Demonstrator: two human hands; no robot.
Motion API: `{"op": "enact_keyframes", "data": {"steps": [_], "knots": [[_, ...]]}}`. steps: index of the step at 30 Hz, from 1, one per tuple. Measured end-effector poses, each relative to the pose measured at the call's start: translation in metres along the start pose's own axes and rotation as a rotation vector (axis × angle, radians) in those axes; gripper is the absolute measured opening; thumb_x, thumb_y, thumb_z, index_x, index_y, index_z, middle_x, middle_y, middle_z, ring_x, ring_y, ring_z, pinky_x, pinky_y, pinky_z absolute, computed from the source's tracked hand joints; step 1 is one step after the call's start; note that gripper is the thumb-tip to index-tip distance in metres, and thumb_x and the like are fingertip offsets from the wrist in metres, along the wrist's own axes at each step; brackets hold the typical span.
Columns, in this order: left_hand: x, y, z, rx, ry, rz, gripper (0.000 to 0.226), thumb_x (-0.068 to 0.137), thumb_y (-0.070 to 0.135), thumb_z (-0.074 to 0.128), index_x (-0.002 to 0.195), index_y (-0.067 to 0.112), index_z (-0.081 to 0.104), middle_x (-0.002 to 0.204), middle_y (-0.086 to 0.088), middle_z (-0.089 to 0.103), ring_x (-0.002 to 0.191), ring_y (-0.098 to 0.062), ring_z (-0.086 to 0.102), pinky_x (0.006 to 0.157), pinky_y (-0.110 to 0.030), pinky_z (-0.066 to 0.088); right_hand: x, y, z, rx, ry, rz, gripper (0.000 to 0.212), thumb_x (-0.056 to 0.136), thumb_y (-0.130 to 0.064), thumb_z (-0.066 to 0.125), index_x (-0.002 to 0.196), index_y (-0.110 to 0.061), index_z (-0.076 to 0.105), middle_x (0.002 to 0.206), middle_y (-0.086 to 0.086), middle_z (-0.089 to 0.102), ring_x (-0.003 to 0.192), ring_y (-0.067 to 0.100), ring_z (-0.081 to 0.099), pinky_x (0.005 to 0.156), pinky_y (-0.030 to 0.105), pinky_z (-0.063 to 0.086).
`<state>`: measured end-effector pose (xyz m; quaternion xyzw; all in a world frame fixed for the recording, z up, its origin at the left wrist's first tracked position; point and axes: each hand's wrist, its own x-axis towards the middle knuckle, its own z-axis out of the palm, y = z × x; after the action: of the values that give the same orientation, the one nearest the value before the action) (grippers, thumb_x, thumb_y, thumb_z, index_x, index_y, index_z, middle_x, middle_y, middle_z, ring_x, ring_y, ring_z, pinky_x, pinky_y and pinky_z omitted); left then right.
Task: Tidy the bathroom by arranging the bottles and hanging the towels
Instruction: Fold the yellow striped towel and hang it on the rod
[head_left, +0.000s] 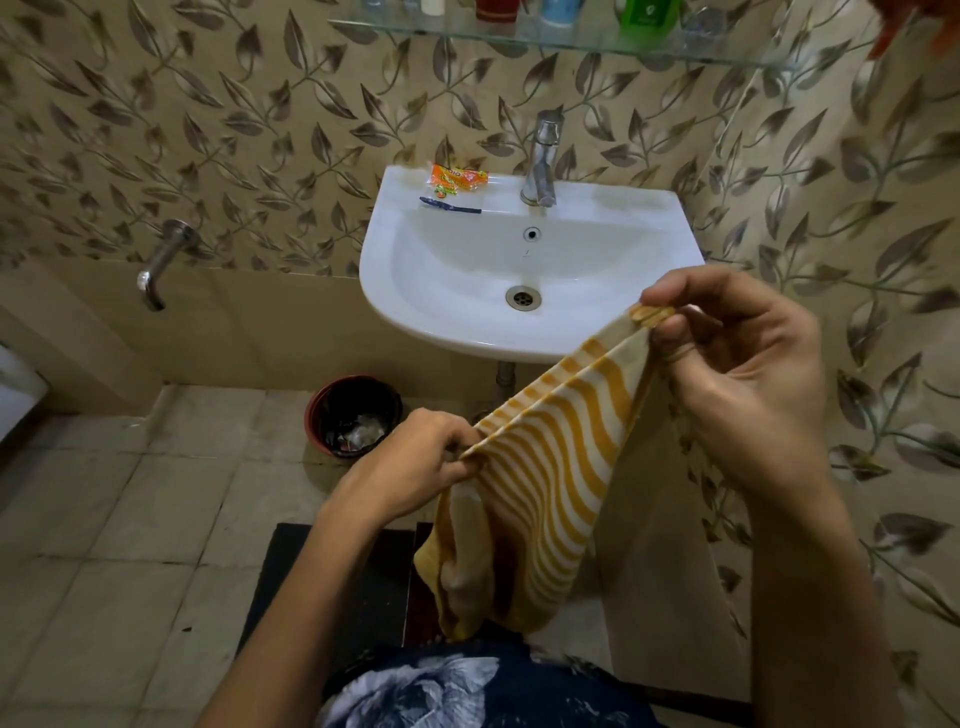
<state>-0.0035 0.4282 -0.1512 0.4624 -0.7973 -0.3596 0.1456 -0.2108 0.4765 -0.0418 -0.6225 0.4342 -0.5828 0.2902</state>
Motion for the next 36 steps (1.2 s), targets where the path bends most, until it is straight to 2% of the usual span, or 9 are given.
{"op": "enact_keyframes", "data": {"steps": [5, 11, 14, 19, 22, 26, 29, 34, 36], "knots": [[0.0, -0.011, 0.002, 0.018, -0.004, -0.055, 0.015, 0.087, 0.018, 0.064, 0.075, 0.015, 0.07, 0.072, 0.016, 0.062, 0.074, -0.009, 0.062, 0.07, -0.037, 0.053, 0.002, -0.009, -0.008, -0.031, 0.079, -0.075, 0.028, 0.087, 0.003, 0.053, 0.089, -0.025, 0.06, 0.083, -0.022, 0.067, 0.077, -0.005, 0.061, 0.07, 0.008, 0.048], [0.002, -0.024, 0.003, 0.12, 0.048, -0.206, 0.012, 0.087, 0.013, 0.063, 0.08, 0.014, 0.073, 0.087, -0.006, 0.072, 0.083, -0.023, 0.066, 0.075, -0.042, 0.054, 0.002, -0.011, -0.013, -0.079, 0.14, -0.089, 0.028, 0.088, 0.003, 0.054, 0.09, -0.024, 0.059, 0.084, -0.025, 0.067, 0.078, -0.004, 0.062, 0.071, 0.009, 0.049], [0.001, -0.025, 0.0, 0.155, 0.065, -0.286, 0.01, 0.084, 0.013, 0.067, 0.078, 0.018, 0.074, 0.086, -0.005, 0.07, 0.082, -0.023, 0.065, 0.076, -0.045, 0.054, 0.001, -0.009, -0.011, -0.121, 0.12, -0.067, 0.032, 0.088, 0.006, 0.054, 0.088, -0.027, 0.059, 0.082, -0.027, 0.066, 0.077, -0.005, 0.061, 0.071, 0.01, 0.05], [-0.001, 0.006, -0.002, -0.254, -0.025, 0.061, 0.013, 0.077, 0.015, 0.075, 0.089, 0.01, 0.077, 0.1, 0.0, 0.07, 0.095, -0.009, 0.064, 0.087, -0.029, 0.051, -0.003, -0.009, 0.0, -0.094, -0.022, -0.041, 0.035, 0.086, 0.008, 0.054, 0.086, -0.027, 0.059, 0.082, -0.028, 0.067, 0.074, -0.005, 0.061, 0.067, 0.008, 0.049], [-0.004, 0.026, 0.003, -0.501, -0.014, 0.211, 0.017, 0.078, 0.016, 0.073, 0.092, 0.007, 0.076, 0.106, -0.005, 0.069, 0.102, -0.016, 0.064, 0.09, -0.03, 0.051, -0.003, -0.01, 0.004, -0.093, -0.066, -0.03, 0.039, 0.086, 0.013, 0.053, 0.086, -0.025, 0.059, 0.083, -0.03, 0.067, 0.072, -0.006, 0.062, 0.066, 0.006, 0.047], [-0.005, 0.026, 0.001, -0.682, 0.078, 0.216, 0.015, 0.079, 0.02, 0.07, 0.091, 0.012, 0.076, 0.094, 0.003, 0.069, 0.092, -0.018, 0.065, 0.081, -0.035, 0.056, -0.003, -0.008, -0.003, -0.117, -0.027, -0.023, 0.04, 0.086, 0.013, 0.053, 0.085, -0.026, 0.06, 0.08, -0.027, 0.067, 0.073, -0.004, 0.062, 0.066, 0.008, 0.049], [-0.002, 0.02, -0.001, -0.677, 0.167, 0.186, 0.012, 0.077, 0.021, 0.07, 0.086, 0.018, 0.078, 0.088, 0.002, 0.068, 0.086, -0.016, 0.065, 0.078, -0.034, 0.056, -0.002, -0.003, -0.01, -0.16, 0.043, -0.016, 0.04, 0.086, 0.011, 0.054, 0.086, -0.028, 0.06, 0.081, -0.026, 0.067, 0.074, -0.004, 0.061, 0.067, 0.009, 0.049], [-0.003, 0.021, -0.002, -0.666, 0.118, 0.137, 0.017, 0.074, 0.023, 0.07, 0.087, 0.014, 0.076, 0.086, 0.004, 0.069, 0.084, -0.012, 0.067, 0.074, -0.023, 0.054, -0.001, 0.009, -0.017, -0.181, 0.185, -0.03, 0.036, 0.088, 0.003, 0.053, 0.089, -0.032, 0.06, 0.084, -0.027, 0.066, 0.076, -0.006, 0.061, 0.07, 0.007, 0.048], [-0.002, 0.023, -0.001, -0.616, 0.118, 0.135, 0.014, 0.075, 0.021, 0.069, 0.086, 0.015, 0.075, 0.083, 0.006, 0.067, 0.082, -0.008, 0.065, 0.073, -0.019, 0.051, -0.001, 0.018, -0.014, -0.183, 0.223, 0.027, 0.037, 0.09, 0.002, 0.045, 0.089, -0.032, 0.058, 0.08, -0.022, 0.063, 0.069, -0.005, 0.056, 0.063, 0.009, 0.046]]}}
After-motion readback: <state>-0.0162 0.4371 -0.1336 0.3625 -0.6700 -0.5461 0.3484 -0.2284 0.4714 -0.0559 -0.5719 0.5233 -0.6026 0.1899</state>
